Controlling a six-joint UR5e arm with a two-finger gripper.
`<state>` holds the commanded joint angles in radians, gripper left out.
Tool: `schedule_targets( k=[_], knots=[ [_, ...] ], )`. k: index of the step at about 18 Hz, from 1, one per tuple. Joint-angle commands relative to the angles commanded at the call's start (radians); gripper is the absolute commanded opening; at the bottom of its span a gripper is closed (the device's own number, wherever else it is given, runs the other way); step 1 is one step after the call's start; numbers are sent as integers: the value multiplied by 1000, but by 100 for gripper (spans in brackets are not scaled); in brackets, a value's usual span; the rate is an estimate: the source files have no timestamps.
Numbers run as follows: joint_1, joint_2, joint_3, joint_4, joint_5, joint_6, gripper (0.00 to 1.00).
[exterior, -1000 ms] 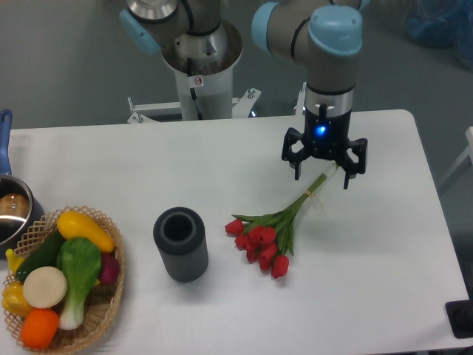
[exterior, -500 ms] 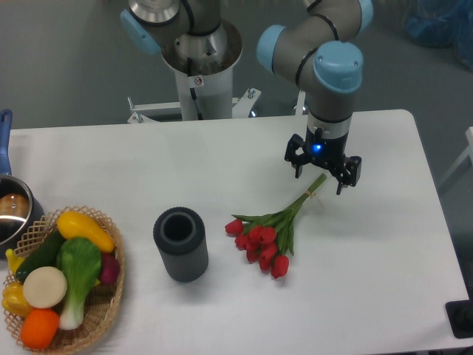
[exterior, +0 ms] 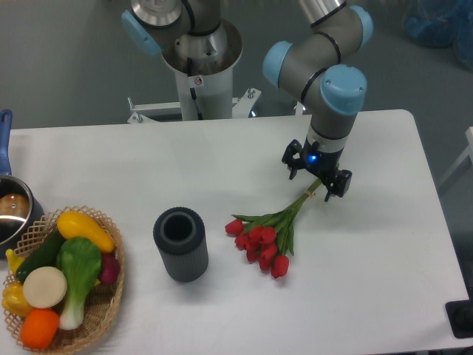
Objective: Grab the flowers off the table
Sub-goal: 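Lower the gripper onto the tulip stems and close it around them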
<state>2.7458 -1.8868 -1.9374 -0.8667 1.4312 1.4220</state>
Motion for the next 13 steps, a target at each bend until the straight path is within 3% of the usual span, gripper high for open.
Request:
schedule_targets(
  k=[13],
  knots=[
    [-15, -55, 17, 12, -18, -2, 100]
  ],
)
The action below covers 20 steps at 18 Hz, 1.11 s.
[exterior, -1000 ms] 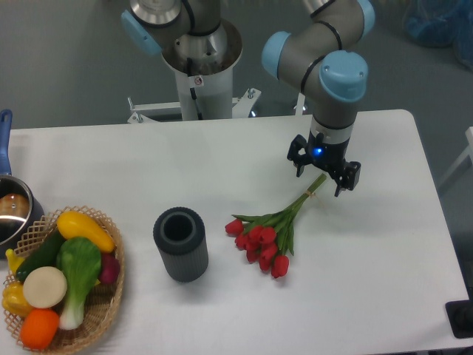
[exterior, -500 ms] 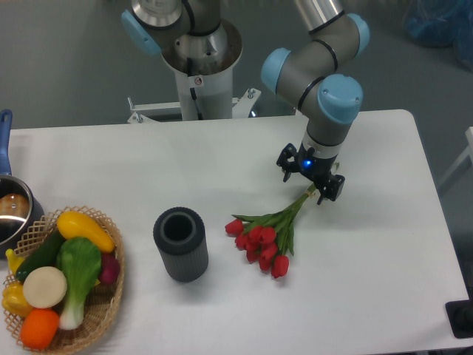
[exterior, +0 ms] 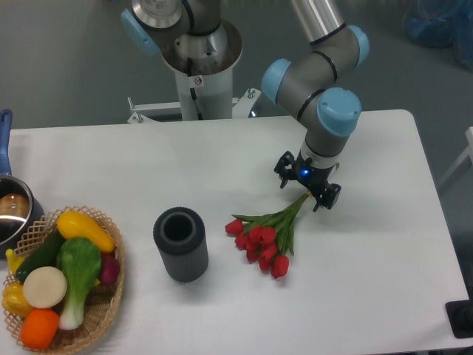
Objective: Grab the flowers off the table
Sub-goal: 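Lower the gripper onto the tulip stems and close it around them, then lift the gripped tulip bunch up off the table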
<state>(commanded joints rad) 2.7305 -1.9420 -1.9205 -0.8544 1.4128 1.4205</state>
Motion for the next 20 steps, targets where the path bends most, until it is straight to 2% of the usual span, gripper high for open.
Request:
schedule_targets(
  k=[2, 4, 5, 6, 10, 11, 13, 16, 20],
  knots=[
    [0, -2, 0, 2, -2, 2, 97],
    [2, -2, 0, 2, -2, 0, 72],
    [2, -2, -2, 3, -2, 0, 53],
    [2, -2, -3, 8, -2, 0, 48],
    [2, -2, 2, 9, -2, -2, 45],
    [2, -2, 2, 9, 0, -5, 37],
    [2, -2, 2, 11, 0, -3, 31],
    [2, -2, 5, 12, -2, -6, 15],
    [3, -2, 6, 12, 0, -6, 9]
  ],
)
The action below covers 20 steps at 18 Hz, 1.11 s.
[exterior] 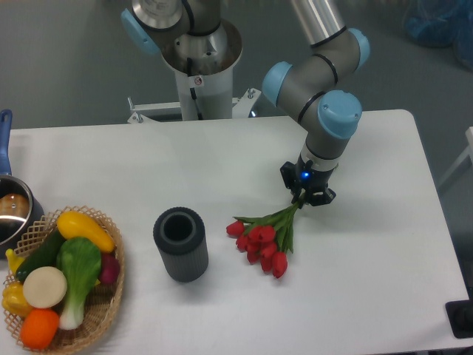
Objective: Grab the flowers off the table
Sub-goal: 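Lift the gripped tulip bunch up off the table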
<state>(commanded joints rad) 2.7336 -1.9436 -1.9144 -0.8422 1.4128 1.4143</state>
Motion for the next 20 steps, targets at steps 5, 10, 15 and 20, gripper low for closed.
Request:
schedule_targets(
  k=[5, 10, 15, 20],
  knots=[
    [0, 2, 34, -2, -2, -3, 9],
    [-2, 9, 104, -3, -53, -12, 9],
    [0, 14, 176, -3, -158, -87, 9],
    [5, 17, 265, -2, -333, -164, 9]
  ],
)
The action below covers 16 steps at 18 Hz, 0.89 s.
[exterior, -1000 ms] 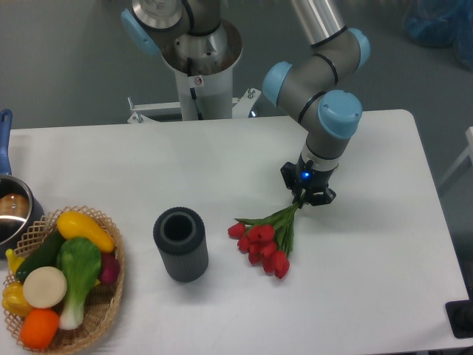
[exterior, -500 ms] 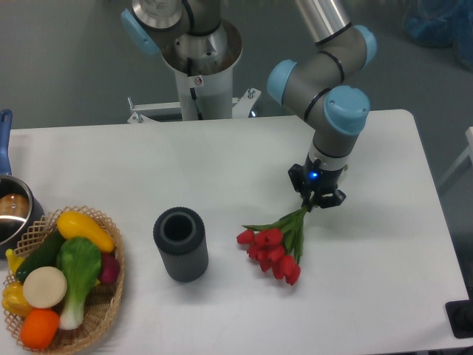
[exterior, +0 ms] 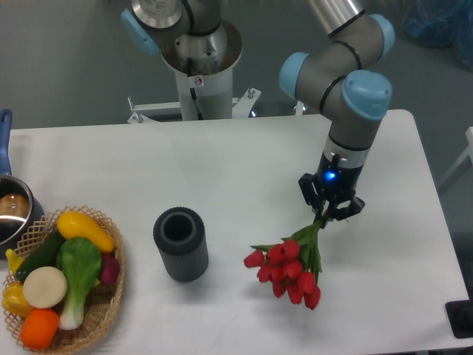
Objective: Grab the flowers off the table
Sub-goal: 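Lift the gripped tulip bunch up off the table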
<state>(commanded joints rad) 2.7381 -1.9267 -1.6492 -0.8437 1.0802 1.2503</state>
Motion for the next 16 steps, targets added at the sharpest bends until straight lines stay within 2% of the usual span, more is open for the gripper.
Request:
schedule_targets(
  k=[4, 8, 16],
  knots=[
    [11, 24, 40, 0, -120, -37, 9],
    [61, 67, 57, -2, -256, -103, 9],
    [120, 95, 57, -2, -358, -115, 9]
  ],
)
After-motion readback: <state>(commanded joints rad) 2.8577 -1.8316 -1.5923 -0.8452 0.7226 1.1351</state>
